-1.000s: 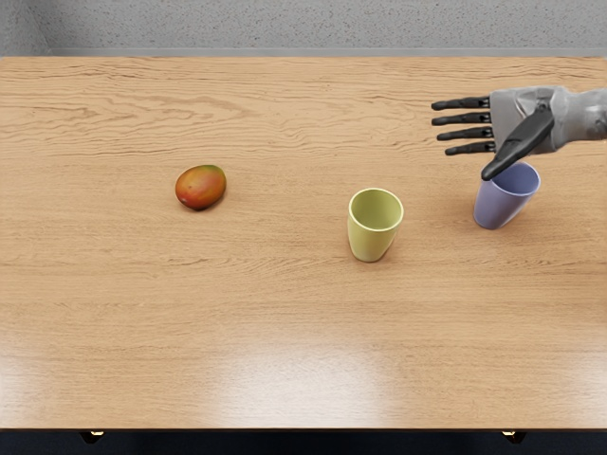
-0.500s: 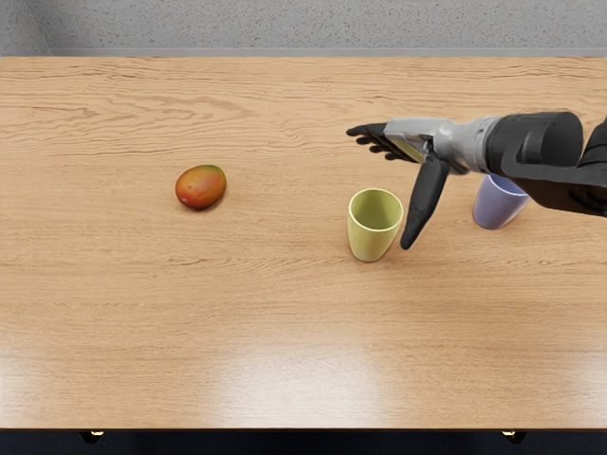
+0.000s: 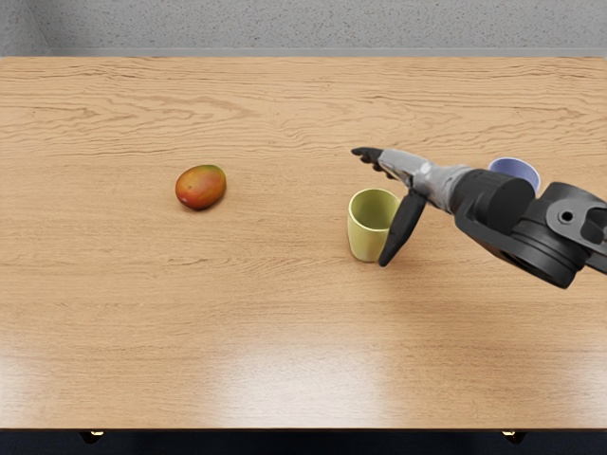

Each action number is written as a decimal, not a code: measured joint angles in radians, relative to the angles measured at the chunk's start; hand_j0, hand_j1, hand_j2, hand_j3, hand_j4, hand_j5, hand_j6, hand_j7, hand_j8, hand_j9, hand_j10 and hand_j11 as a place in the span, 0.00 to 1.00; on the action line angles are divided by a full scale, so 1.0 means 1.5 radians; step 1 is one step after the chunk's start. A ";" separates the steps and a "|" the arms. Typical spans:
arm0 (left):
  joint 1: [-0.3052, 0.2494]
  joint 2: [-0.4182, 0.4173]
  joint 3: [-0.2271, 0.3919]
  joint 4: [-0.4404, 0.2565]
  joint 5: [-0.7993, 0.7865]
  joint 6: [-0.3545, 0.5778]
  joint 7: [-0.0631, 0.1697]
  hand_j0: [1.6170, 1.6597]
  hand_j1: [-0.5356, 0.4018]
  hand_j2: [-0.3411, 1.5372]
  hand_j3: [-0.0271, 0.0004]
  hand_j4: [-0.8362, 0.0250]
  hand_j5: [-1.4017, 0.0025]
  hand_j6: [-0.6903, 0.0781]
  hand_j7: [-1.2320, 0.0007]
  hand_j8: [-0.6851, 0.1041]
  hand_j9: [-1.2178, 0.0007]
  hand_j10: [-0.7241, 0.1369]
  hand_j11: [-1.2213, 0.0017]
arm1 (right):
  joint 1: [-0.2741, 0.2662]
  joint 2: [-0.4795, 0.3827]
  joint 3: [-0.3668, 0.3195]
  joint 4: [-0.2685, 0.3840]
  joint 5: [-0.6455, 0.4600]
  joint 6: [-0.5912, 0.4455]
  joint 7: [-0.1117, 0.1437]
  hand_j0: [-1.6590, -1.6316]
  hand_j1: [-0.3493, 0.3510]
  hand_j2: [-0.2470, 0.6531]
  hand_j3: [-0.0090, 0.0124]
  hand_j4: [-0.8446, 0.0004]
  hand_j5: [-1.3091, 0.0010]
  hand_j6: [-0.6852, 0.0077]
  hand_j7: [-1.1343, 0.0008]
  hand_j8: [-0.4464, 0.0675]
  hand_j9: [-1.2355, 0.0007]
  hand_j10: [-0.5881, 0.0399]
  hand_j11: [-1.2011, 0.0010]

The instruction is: Pick up cup and place in cup with right hand

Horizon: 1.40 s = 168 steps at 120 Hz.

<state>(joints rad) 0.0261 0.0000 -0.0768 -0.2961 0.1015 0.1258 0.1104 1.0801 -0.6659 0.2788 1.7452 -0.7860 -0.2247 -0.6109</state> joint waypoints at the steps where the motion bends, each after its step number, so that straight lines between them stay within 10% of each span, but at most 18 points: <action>1: 0.000 0.000 0.000 0.000 0.000 0.000 0.000 0.96 0.94 0.18 0.98 0.97 1.00 0.90 1.00 0.87 1.00 0.84 1.00 | -0.001 0.000 0.000 0.000 0.000 -0.001 0.000 0.04 0.03 0.27 0.42 0.98 0.98 0.96 0.98 0.83 0.98 0.91 0.98; 95: 0.000 0.000 0.000 0.000 0.000 0.000 0.000 0.96 0.94 0.18 0.99 0.97 1.00 0.90 1.00 0.87 1.00 0.84 1.00 | -0.038 0.072 0.009 -0.082 -0.021 -0.062 0.000 0.04 0.34 0.23 0.42 0.76 0.80 0.70 0.77 0.48 0.79 0.62 0.78; 168: 0.000 0.000 0.000 0.000 0.000 0.000 0.000 0.96 0.94 0.18 0.98 0.97 1.00 0.90 1.00 0.87 1.00 0.84 1.00 | -0.052 0.071 0.002 -0.104 -0.021 -0.059 0.001 0.03 0.56 0.29 0.42 0.71 0.75 0.63 0.72 0.40 0.74 0.56 0.73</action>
<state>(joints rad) 0.0261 0.0000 -0.0769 -0.2961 0.1017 0.1258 0.1104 1.0015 -0.5601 0.2822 1.5888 -0.8171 -0.3129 -0.6100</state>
